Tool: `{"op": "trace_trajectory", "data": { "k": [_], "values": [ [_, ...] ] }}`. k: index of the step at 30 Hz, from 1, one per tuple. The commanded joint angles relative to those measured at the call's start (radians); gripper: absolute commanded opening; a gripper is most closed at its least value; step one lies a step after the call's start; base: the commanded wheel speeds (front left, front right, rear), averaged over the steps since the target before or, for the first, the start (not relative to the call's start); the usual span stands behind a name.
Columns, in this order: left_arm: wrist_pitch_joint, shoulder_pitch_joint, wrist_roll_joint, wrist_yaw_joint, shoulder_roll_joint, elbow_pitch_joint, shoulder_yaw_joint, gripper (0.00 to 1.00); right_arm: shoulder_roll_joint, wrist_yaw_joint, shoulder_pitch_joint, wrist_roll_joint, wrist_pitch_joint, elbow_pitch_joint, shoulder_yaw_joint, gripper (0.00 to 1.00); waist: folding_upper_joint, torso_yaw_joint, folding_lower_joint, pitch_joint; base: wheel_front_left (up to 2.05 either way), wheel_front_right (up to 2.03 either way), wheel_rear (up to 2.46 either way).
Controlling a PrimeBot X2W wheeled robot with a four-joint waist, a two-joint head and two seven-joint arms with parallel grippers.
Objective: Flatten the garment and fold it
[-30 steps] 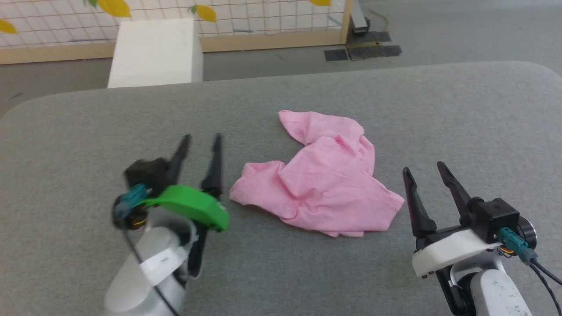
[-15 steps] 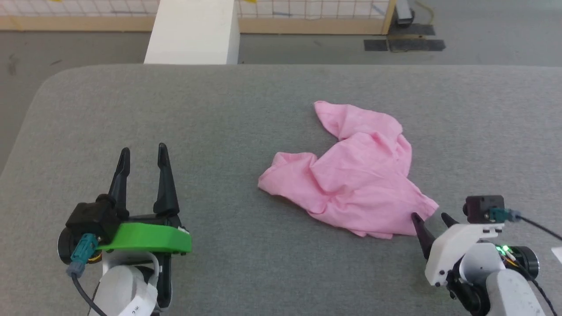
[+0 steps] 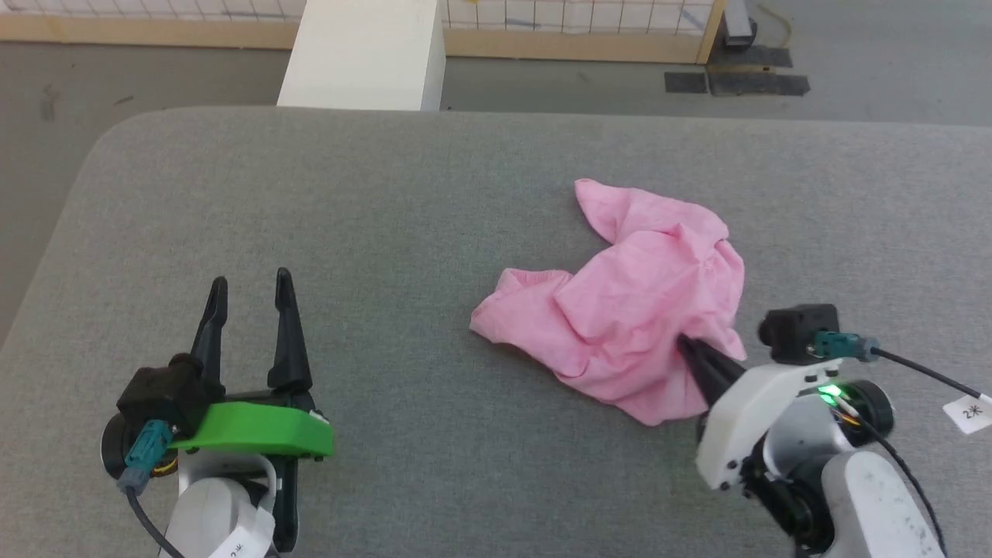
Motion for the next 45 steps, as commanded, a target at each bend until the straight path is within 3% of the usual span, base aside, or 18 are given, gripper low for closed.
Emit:
{"op": "trace_trajectory", "data": {
  "k": [1, 10, 12, 13, 15, 19, 27, 28, 29, 32, 36, 45],
  "values": [
    [-0.004, 0.019, 0.006, -0.008, -0.006, 0.005, 0.007, 1.00, 0.000, -0.001, 0.021, 0.020, 0.007, -0.067, 0.027, 0.00, 0.0000, -0.014, 0.0000, -0.015, 0.00, 0.00, 0.00],
    [-0.004, 0.024, 0.010, -0.011, -0.007, 0.007, 0.012, 1.00, -0.002, -0.001, 0.032, 0.045, 0.086, -0.528, 0.172, 0.00, 0.0000, -0.042, 0.0000, -0.027, 0.00, 0.00, 0.00],
    [-0.004, 0.022, 0.009, -0.010, -0.007, 0.008, 0.007, 1.00, -0.006, -0.001, 0.029, 0.047, 0.105, -0.592, 0.167, 0.00, 0.0000, -0.041, 0.0000, -0.027, 0.00, 0.00, 0.00],
    [-0.004, 0.021, 0.004, -0.008, -0.007, 0.011, -0.003, 1.00, -0.012, -0.001, 0.036, 0.036, 0.142, -0.646, 0.078, 0.00, 0.0000, -0.035, 0.0000, -0.021, 0.00, 0.00, 0.00],
    [-0.004, 0.018, 0.002, -0.009, -0.007, 0.013, -0.008, 1.00, -0.022, -0.001, 0.036, 0.016, 0.171, -0.605, 0.001, 0.00, 0.0000, -0.030, 0.0000, -0.012, 0.00, 0.00, 0.00],
    [-0.004, -0.001, -0.004, -0.011, -0.007, 0.019, -0.026, 1.00, -0.063, -0.001, -0.001, -0.055, 0.192, -0.409, -0.159, 0.00, 0.0000, -0.007, 0.0000, 0.011, 0.00, 0.00, 0.00],
    [-0.004, -0.043, -0.012, -0.017, -0.007, 0.032, -0.055, 1.00, -0.100, -0.001, -0.197, -0.182, 0.013, 0.041, -0.318, 0.00, 0.0000, 0.040, 0.0000, 0.073, 0.00, 0.00, 0.00],
    [-0.004, -0.048, -0.014, -0.017, -0.007, 0.034, -0.060, 1.00, -0.103, -0.001, -0.221, -0.205, -0.019, 0.090, -0.330, 0.21, 0.0000, 0.047, 0.0000, 0.077, 0.00, 0.00, 0.00],
    [-0.004, -0.051, -0.015, -0.017, -0.007, 0.036, -0.064, 1.00, -0.103, -0.001, -0.236, -0.220, -0.038, 0.126, -0.336, 1.00, 0.0000, 0.052, 0.0000, 0.080, 0.00, 0.00, 0.00],
    [-0.004, -0.053, -0.017, -0.016, -0.007, 0.041, -0.068, 1.00, -0.090, -0.001, -0.277, -0.252, -0.110, 0.202, -0.353, 1.00, 0.0000, 0.058, 0.0000, 0.081, 0.00, 0.00, 0.00],
    [-0.004, -0.046, -0.017, -0.015, -0.007, 0.050, -0.065, 1.00, -0.072, -0.001, -0.273, -0.278, -0.197, 0.209, -0.344, 1.00, 0.0000, 0.055, 0.0000, 0.061, 0.00, 0.00, 0.00],
    [-0.004, -0.019, -0.004, -0.037, -0.007, 0.056, -0.086, 1.00, -0.024, -0.001, -0.059, -0.228, -0.330, -0.005, -0.223, 1.00, 0.0000, 0.008, 0.0000, -0.001, 0.00, 0.00, 0.00]
  ]
}}
